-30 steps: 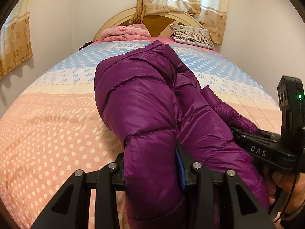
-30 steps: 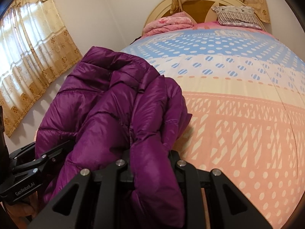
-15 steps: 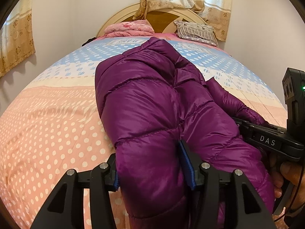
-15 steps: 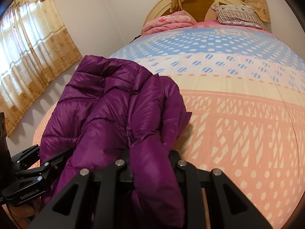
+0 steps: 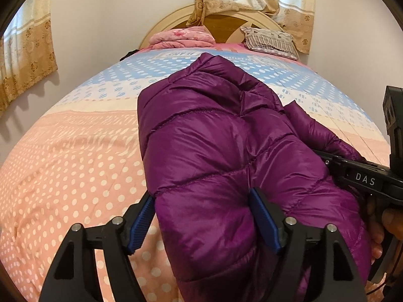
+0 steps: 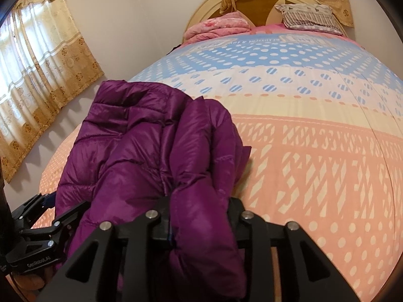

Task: Fold large clothes

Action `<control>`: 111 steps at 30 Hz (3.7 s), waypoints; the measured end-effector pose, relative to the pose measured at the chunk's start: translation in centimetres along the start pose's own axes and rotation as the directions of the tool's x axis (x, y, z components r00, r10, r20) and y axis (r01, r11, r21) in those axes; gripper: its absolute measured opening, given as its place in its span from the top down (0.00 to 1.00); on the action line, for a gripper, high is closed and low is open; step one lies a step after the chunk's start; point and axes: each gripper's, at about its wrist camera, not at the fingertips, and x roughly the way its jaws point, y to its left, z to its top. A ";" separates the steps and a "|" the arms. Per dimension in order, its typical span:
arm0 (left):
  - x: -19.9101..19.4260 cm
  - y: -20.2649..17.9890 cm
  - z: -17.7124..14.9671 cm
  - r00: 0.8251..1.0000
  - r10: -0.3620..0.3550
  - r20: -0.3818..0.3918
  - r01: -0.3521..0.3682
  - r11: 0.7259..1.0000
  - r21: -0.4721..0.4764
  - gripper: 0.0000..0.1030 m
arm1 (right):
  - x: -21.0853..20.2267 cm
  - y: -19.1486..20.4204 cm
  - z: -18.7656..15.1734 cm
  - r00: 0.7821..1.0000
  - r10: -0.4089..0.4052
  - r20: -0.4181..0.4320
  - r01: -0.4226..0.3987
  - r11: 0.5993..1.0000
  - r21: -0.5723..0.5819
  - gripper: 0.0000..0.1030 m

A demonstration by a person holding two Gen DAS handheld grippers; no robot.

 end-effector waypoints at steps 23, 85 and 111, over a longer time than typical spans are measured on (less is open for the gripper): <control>-0.4 1.9 -1.4 1.000 0.004 0.024 -0.003 0.997 -0.073 0.14 | 0.3 -0.4 -0.7 0.998 -0.063 0.000 0.063 0.998 -0.001 0.47; -22.2 1.7 0.1 0.908 0.084 0.410 -0.033 0.991 -0.128 0.14 | -20.3 9.9 -2.0 0.937 -0.029 0.349 0.100 0.977 -0.190 0.21; -21.5 2.1 -0.1 0.914 0.098 0.394 -0.049 0.990 -0.132 0.14 | -20.0 9.7 -2.3 0.941 -0.024 0.339 0.090 0.979 -0.181 0.20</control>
